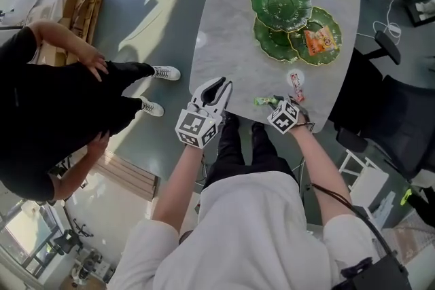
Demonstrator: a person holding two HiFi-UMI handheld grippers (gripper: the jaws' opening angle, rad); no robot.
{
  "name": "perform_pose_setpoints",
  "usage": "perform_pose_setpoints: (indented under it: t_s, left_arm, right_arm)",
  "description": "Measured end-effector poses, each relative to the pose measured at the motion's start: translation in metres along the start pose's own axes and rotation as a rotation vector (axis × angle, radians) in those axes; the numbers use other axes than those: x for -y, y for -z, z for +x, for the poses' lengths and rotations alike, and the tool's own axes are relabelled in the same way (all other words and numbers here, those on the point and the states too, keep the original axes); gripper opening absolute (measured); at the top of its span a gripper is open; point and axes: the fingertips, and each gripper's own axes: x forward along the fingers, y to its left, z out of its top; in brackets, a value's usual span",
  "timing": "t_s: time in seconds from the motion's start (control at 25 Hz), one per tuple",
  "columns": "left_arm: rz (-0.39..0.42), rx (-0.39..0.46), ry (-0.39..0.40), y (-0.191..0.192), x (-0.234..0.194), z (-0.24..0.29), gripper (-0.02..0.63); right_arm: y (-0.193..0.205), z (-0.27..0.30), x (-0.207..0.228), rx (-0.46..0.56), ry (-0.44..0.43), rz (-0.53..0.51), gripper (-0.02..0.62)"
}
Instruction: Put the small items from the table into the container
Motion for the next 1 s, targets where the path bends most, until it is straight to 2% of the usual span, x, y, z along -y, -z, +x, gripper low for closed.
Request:
perform_pose_setpoints:
  t_s: [0.08,0.16,0.36,0.6,0.84,1.0]
  left_arm:
    - [-0.002,0.001,-0.006,0.002,-0.002,-0.004,0.061]
    - [-0.004,-0.001,-0.009,0.003,-0.004,-0.006,0.063]
    - [0.001,0.001,-0.005,-0.003,-0.001,-0.006,0.061]
    - [0.027,0.02,0.012,-0.024,0.008,-0.004,0.061]
    - [0.055,0.051,0.024,-0.059,0.018,0.0,0.061]
    - [0.086,0.088,0.039,-0.092,0.029,0.012,0.061]
  right_arm:
    - [-0.002,0.0,0.002,0.005,0.006,0.02,0.151]
    - [-0.003,-0.003,0.002,0.014,0.003,0.042,0.087]
    - [-0.009,-0.017,0.005,0.04,-0.008,0.078,0.075]
    - [-0.023,-0.052,0.015,0.097,0.025,0.095,0.072]
    - [-0.057,-0.132,0.035,0.25,0.099,0.155,0.072]
    - [-0.076,-0.195,0.071,0.396,0.193,0.222,0.072]
